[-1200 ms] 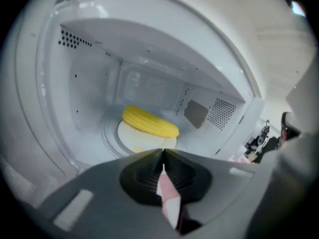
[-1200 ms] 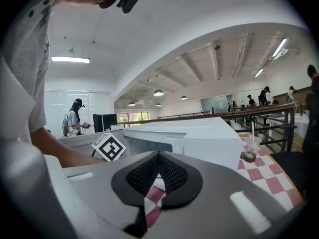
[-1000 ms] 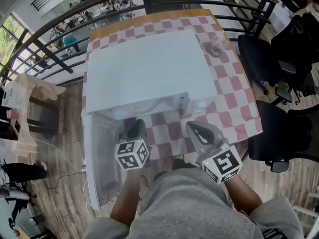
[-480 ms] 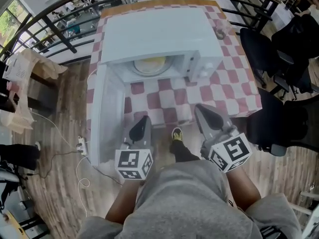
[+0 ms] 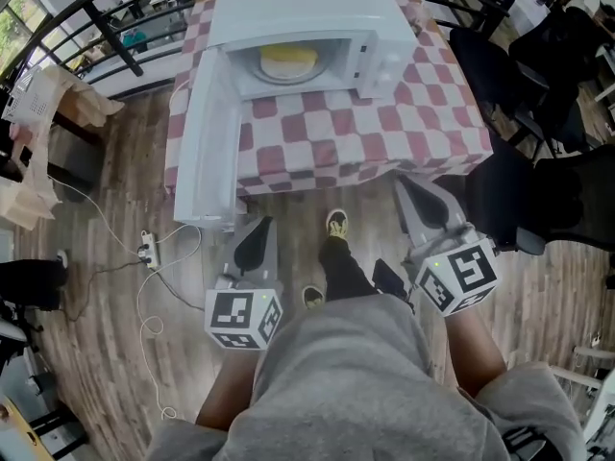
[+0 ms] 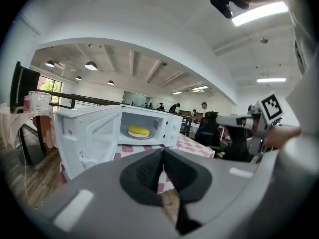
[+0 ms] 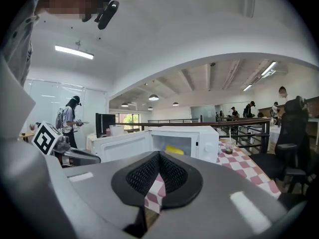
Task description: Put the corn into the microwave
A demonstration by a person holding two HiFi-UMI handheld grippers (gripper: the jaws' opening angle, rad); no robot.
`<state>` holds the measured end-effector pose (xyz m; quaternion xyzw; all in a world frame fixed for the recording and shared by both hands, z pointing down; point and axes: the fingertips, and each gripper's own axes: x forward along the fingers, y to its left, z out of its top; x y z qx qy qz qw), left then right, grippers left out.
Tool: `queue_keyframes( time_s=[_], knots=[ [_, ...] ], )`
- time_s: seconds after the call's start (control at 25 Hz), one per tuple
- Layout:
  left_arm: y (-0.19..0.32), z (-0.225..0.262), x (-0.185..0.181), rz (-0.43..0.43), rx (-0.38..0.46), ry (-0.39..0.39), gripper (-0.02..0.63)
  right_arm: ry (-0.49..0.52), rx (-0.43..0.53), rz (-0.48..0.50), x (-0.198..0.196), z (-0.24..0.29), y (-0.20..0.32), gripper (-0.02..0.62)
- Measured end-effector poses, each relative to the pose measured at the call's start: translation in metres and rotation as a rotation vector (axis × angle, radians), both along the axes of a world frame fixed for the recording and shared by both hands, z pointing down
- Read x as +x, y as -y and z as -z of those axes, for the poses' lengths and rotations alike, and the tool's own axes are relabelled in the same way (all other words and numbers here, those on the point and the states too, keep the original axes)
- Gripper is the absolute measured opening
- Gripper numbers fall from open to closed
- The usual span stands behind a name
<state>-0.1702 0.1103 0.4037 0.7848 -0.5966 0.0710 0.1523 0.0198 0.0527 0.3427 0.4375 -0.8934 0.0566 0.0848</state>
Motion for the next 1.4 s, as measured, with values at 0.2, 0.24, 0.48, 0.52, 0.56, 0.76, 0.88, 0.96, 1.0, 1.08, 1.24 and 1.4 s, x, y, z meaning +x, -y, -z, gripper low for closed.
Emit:
queue_keyframes(
  time_s=[0.2,0.24,0.48,0.52,0.56,0.76,0.88,0.96,1.0,1.08,1.24,1.4],
  knots=[
    [-0.031,0.002,0.004,-0.009,0.002,-0.003,0.011,-0.026,0.007,-0.009,0.006,0.005,-0.030,0.000],
    [-0.034,0.004,0.007,-0.013,0.002,-0.005,0.011,-0.029,0.008,-0.009,0.008,0.007,-0.034,0.000],
    [-0.045,0.015,0.023,-0.012,0.014,-0.015,0.011,-0.031,0.004,-0.018,0.026,0.010,-0.045,0.000],
    [-0.047,0.016,0.027,-0.007,0.014,-0.019,0.011,-0.031,0.001,-0.020,0.030,0.009,-0.045,0.000],
    [-0.048,0.018,0.031,-0.003,0.013,-0.023,0.011,-0.033,-0.002,-0.018,0.034,0.009,-0.047,0.000],
    [-0.055,0.023,0.065,0.003,0.010,-0.033,0.011,-0.057,-0.044,-0.011,0.071,-0.003,-0.064,0.000],
    [-0.059,0.022,0.093,-0.013,-0.007,-0.034,0.011,-0.057,-0.063,-0.038,0.103,-0.008,-0.072,0.000],
    [-0.062,0.020,0.111,-0.028,-0.015,-0.018,0.011,-0.049,-0.059,-0.053,0.122,-0.008,-0.075,0.000],
    [-0.064,0.019,0.119,-0.036,-0.018,-0.011,0.011,-0.043,-0.057,-0.060,0.131,-0.007,-0.076,0.000],
    [-0.069,0.016,0.134,-0.046,-0.021,-0.009,0.011,-0.034,-0.053,-0.071,0.147,-0.008,-0.079,0.000],
    [-0.074,0.010,0.156,-0.057,-0.021,-0.004,0.011,-0.033,-0.042,-0.083,0.171,-0.014,-0.082,0.000],
    [-0.074,0.011,0.176,-0.058,-0.010,-0.005,0.011,-0.043,-0.044,-0.086,0.192,-0.018,-0.089,0.000]
  ],
)
